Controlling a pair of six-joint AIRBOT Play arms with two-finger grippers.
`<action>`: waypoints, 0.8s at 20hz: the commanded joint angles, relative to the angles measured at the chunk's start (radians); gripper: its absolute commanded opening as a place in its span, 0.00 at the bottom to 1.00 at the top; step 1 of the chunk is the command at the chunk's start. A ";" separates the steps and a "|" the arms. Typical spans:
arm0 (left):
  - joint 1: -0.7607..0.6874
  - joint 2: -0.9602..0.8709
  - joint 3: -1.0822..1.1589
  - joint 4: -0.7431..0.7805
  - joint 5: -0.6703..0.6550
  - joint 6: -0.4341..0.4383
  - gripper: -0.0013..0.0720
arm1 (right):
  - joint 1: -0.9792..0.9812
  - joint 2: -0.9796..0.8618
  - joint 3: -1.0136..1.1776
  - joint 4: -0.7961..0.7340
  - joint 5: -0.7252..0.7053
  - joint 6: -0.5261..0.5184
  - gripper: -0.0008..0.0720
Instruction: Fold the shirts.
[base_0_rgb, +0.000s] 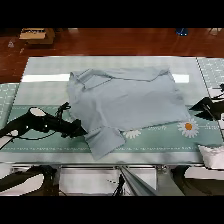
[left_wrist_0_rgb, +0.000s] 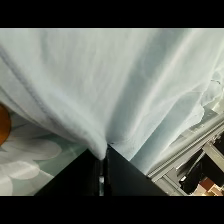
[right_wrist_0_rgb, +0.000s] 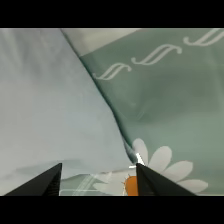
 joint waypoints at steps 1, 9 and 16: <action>0.000 0.000 0.001 -0.045 -0.010 0.029 0.06 | -0.006 0.000 -0.086 0.024 -0.099 -0.009 0.77; 0.000 0.000 0.002 -0.132 0.002 0.100 0.06 | 0.073 0.000 -0.151 0.075 -0.219 -0.011 0.71; 0.069 0.071 0.211 -0.149 -0.090 0.170 0.05 | 0.226 0.069 0.033 0.158 -0.014 -0.161 0.05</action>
